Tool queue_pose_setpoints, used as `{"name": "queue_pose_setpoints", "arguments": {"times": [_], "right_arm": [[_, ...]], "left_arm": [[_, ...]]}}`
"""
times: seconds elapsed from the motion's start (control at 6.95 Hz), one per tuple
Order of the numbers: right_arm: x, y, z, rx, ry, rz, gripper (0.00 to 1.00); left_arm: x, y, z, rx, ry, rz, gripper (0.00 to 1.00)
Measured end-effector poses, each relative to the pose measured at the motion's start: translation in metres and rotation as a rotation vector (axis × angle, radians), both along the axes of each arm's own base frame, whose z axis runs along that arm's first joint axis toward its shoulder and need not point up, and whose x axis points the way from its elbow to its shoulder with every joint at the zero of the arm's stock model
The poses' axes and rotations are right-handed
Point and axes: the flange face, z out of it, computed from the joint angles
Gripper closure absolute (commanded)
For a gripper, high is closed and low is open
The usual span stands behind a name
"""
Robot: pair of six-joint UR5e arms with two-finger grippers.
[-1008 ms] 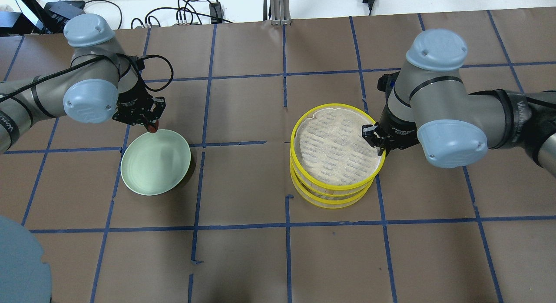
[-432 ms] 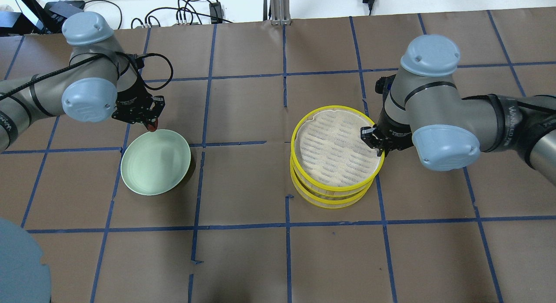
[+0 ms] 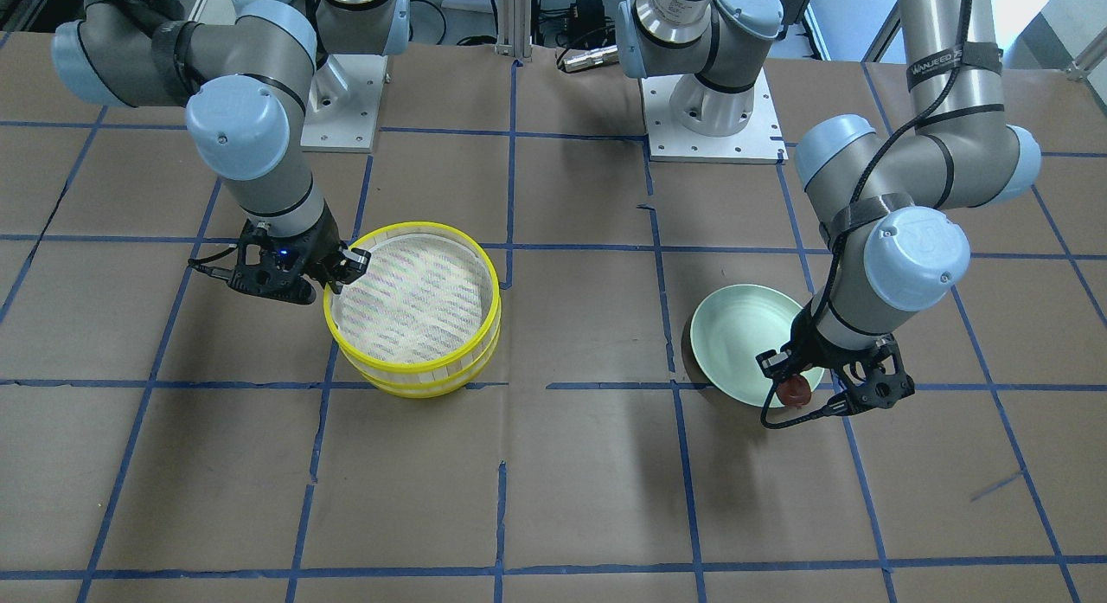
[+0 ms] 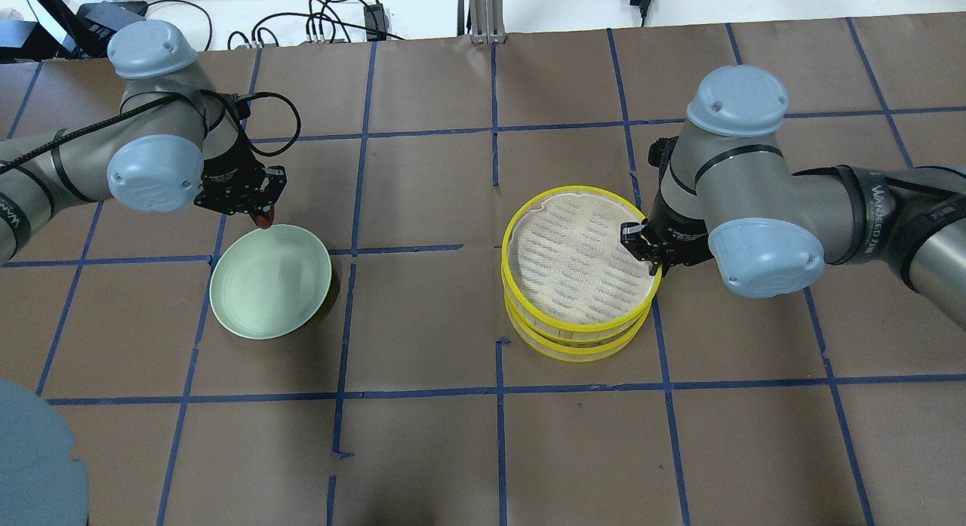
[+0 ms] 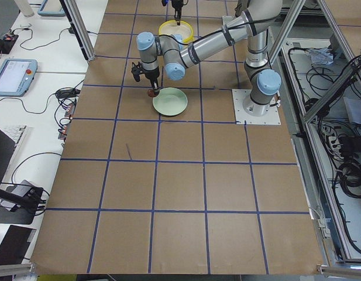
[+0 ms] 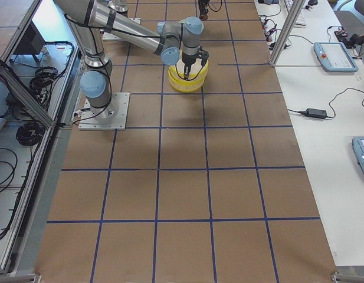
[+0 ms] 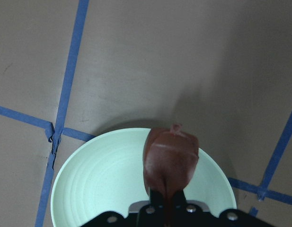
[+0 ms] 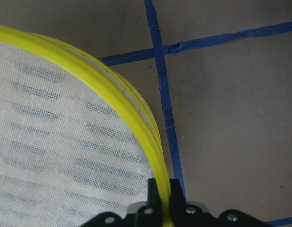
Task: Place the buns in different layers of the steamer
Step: 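Grasp the brown bun with the left gripper and lift it from the plate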
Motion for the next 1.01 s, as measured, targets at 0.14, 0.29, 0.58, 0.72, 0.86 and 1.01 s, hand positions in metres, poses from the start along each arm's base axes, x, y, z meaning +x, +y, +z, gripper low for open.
{"name": "queue_pose_setpoints", "arguments": {"times": [0.14,0.29,0.58,0.72,0.86,1.01], "right_arm": [[0.000,0.000,-0.001,0.003,0.003,-0.002,0.91],[0.002,0.002,-0.001,0.007,0.006,0.005,0.91],[0.011,0.007,-0.003,0.013,0.010,0.031,0.90],[0.013,0.008,0.000,0.007,0.010,0.039,0.91],[0.012,0.008,0.002,0.004,0.018,0.046,0.91],[0.011,0.006,0.005,-0.005,0.031,0.058,0.91]], "left_arm": [[0.000,0.000,0.000,0.001,0.000,0.000,0.88],[0.000,0.000,-0.001,0.001,0.001,0.001,0.88],[0.000,0.000,-0.001,0.000,0.002,0.001,0.88],[0.000,0.000,-0.001,-0.001,0.002,0.001,0.88],[0.000,-0.001,-0.001,-0.001,0.002,0.001,0.88],[0.000,-0.001,-0.001,0.000,0.002,0.001,0.88]]}}
